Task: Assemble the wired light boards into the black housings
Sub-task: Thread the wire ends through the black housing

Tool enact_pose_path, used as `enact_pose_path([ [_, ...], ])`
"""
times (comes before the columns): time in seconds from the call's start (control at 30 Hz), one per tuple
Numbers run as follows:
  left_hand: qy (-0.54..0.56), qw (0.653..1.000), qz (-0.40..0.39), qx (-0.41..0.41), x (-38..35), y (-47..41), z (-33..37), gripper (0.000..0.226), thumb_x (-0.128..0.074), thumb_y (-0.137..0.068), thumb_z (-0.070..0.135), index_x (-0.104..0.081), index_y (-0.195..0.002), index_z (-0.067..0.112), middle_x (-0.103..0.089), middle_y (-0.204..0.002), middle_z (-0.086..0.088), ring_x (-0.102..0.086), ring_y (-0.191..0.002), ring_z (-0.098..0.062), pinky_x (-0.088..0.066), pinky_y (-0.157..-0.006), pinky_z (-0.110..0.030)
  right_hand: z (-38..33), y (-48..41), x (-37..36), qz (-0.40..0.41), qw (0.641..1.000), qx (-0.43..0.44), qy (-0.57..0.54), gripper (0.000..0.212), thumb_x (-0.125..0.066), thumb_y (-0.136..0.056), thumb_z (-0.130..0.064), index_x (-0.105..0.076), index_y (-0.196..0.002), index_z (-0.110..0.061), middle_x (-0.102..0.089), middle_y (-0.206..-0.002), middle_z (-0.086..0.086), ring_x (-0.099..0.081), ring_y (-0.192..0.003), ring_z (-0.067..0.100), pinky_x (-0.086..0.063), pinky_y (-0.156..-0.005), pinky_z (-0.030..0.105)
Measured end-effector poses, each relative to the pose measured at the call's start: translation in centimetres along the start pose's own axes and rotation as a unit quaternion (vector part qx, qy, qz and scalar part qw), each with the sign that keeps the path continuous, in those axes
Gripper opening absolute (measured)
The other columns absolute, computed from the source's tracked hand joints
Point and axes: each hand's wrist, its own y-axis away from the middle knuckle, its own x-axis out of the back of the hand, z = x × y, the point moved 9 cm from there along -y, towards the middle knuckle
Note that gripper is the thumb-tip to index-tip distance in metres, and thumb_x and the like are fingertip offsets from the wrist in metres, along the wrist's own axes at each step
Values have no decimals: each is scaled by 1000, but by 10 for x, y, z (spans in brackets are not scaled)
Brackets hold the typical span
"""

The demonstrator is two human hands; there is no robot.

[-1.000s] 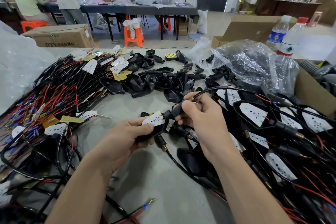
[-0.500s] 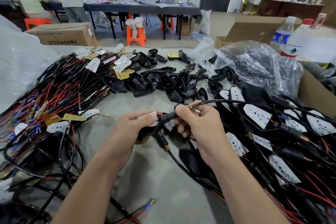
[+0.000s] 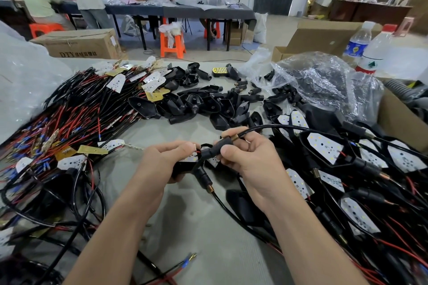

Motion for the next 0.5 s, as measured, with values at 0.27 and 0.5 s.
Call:
enact_pose_path([
  [0.27, 38, 999, -10, 1, -7, -1, -1, 11, -76, -86, 36, -83, -85, 27, -54, -62, 2, -44, -51, -13, -37, -49, -19, -12, 2, 0, 36, 997, 61, -12, 34, -60, -87, 18, -68, -96, -13, -74, -88, 17, -69, -75, 17, -56, -71, 23],
  [0.5, 4, 1000, -17, -10, -7, 2, 1, 20, -66, -86, 30, -83, -94, 23, -61, -62, 3, -46, -51, -11, -35, -48, -20, 1, 4, -18, -57, 998, -15, 4, 40, -50, -88, 23, -67, -90, -13, -75, -94, 12, -72, -89, 20, -56, -94, 40],
])
